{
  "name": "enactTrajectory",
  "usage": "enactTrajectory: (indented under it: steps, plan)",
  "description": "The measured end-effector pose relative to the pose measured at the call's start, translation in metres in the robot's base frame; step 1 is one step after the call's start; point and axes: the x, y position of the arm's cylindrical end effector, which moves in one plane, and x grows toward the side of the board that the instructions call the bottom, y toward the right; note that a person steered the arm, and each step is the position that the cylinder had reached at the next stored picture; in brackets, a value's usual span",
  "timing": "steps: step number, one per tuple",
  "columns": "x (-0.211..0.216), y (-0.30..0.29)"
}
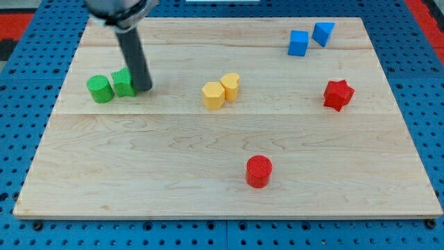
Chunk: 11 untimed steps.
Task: Place the red star right to the red circle
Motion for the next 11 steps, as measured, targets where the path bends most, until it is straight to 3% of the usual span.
enactTrajectory:
  steps: [1,2,5,7,8,9,10,11]
  plan:
    - [-0.049,0.036]
    - [-0.055,0.150]
    - [-0.017,0.382]
    - [0.074,0.357]
    - [0.086,0.309]
    - [0.056,0.341]
    - [0.023,0.334]
    - [0.022,0.293]
